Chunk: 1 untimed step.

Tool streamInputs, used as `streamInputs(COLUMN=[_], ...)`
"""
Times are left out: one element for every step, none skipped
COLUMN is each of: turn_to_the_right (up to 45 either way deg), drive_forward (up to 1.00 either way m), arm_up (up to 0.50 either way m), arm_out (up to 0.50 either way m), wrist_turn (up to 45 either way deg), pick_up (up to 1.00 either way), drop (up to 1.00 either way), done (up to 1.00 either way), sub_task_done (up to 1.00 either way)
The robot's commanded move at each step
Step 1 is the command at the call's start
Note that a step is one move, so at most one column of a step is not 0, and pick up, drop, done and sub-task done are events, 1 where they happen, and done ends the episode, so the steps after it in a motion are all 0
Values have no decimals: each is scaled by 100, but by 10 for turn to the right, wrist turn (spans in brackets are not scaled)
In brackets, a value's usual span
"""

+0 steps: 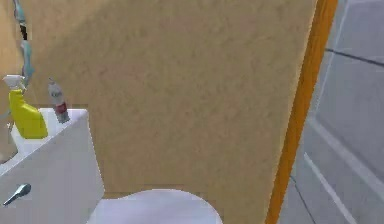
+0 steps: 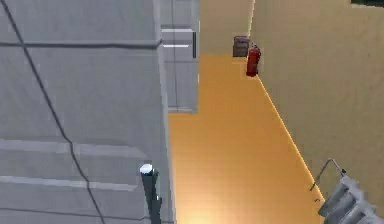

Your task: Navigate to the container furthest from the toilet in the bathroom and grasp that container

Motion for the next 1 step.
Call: streamInputs(turn_to_the_right=[450], drive_forward=[0], arm_up=[0], arm_out=[0], wrist_turn=[0], pick_up=[0], drop=[0], done=[0], sub_task_done=[0])
